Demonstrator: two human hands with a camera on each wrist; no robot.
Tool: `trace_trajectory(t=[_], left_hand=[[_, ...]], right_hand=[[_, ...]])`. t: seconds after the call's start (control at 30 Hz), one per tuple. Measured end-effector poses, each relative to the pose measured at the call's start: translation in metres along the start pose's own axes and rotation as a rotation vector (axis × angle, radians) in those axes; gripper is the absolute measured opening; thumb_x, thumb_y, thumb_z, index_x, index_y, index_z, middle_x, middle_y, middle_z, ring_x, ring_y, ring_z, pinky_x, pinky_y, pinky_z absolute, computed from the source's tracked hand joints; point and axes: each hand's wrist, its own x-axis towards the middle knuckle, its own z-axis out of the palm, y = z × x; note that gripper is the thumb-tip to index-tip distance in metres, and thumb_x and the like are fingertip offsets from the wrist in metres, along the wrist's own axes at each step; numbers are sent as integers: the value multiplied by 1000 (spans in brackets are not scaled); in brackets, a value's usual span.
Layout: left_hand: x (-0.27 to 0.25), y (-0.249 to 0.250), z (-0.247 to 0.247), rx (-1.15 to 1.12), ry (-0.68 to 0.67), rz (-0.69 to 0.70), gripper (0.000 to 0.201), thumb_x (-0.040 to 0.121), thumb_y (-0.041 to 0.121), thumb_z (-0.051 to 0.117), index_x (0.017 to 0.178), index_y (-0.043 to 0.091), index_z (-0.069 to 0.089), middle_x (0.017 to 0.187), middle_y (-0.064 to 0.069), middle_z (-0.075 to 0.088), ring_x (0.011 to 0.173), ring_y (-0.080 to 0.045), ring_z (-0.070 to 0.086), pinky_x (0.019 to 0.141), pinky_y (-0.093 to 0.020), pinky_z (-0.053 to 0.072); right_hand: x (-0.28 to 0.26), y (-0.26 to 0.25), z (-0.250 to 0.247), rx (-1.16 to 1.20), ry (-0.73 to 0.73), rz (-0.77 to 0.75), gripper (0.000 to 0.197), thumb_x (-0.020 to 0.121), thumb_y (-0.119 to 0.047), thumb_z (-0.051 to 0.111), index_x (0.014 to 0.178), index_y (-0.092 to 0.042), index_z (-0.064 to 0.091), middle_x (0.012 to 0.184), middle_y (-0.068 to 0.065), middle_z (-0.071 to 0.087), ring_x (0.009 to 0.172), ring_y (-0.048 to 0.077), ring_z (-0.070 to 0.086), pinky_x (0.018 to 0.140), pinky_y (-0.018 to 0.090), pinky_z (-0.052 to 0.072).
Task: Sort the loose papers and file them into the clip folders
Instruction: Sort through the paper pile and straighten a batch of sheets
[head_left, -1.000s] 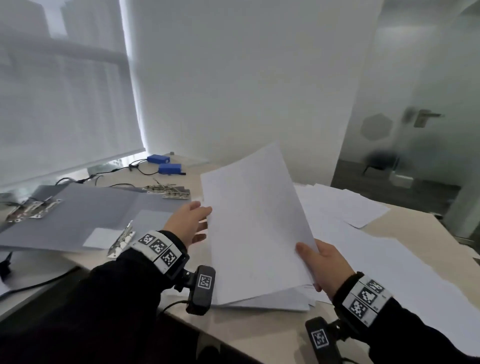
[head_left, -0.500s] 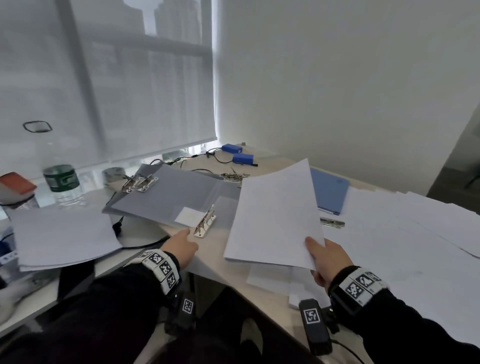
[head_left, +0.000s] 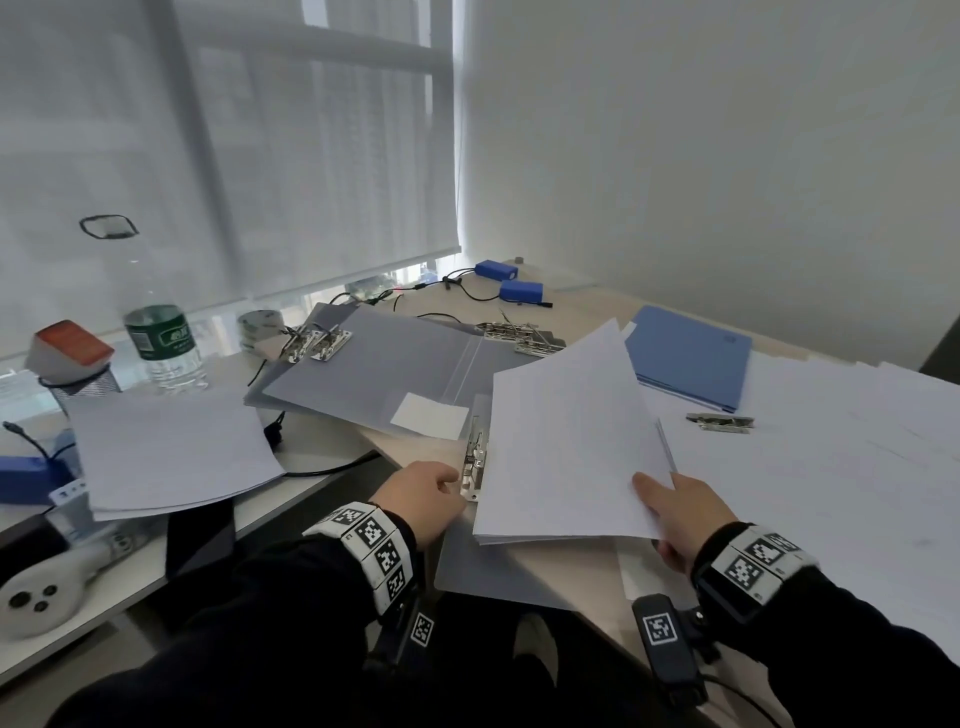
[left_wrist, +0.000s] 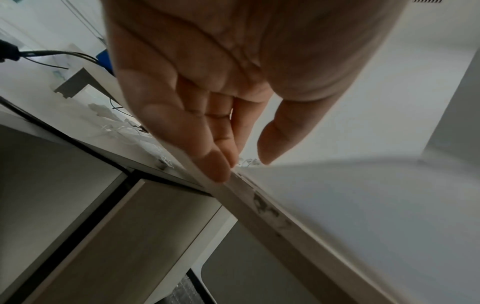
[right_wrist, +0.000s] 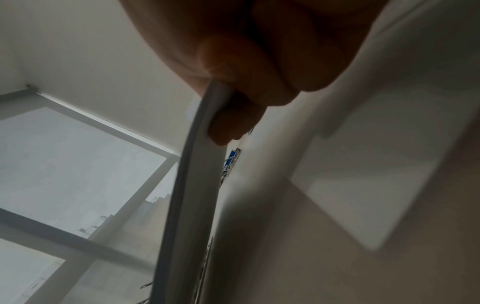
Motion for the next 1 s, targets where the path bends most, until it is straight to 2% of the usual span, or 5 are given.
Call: trace_trajectory(t=[0.2, 0.43, 0.6, 0.77, 1.0], left_hand=[[5, -7, 6, 16, 38, 14, 37, 87, 18, 53, 119, 28, 68, 105, 3, 71, 99, -15, 65, 93, -27, 51], [7, -7, 9, -26, 68, 27, 35, 87, 15, 50, 111, 27, 72, 103, 5, 72, 96, -14, 64, 90, -25, 51], [-2, -6, 10, -44, 39, 64, 10, 83, 20, 54, 89, 27, 59, 88, -6, 69, 84, -21, 64, 84, -40, 53], [-8, -8, 11, -100, 38, 48, 48, 86, 22, 60, 134, 24, 56, 89, 6, 66, 89, -14, 63, 91, -37, 54], [-18, -5, 14, -127, 68, 47, 44, 87, 24, 61, 130, 24, 54, 88, 6, 61, 83, -9, 61, 82, -28, 53]], right_hand=[[-7, 6, 0, -119, -35, -47, 29, 96, -38, 55, 85, -12, 61, 62, 6, 56, 36, 19, 45, 38, 18, 34], [-12, 7, 6, -142, -73, -9, 28, 95, -37, 54, 91, -10, 61, 61, 7, 58, 34, 22, 46, 44, 26, 45], [-18, 7, 6, -250, -90, -6, 29, 96, -40, 49, 94, -13, 58, 49, 5, 58, 36, 21, 52, 35, 17, 37], [-21, 11, 6, -266, -100, -8, 31, 97, -44, 47, 95, -14, 57, 73, 22, 68, 44, 26, 55, 46, 26, 43], [-25, 12, 6, -311, -94, 18, 39, 96, -50, 43, 103, -13, 55, 54, 15, 66, 43, 26, 59, 48, 27, 45]])
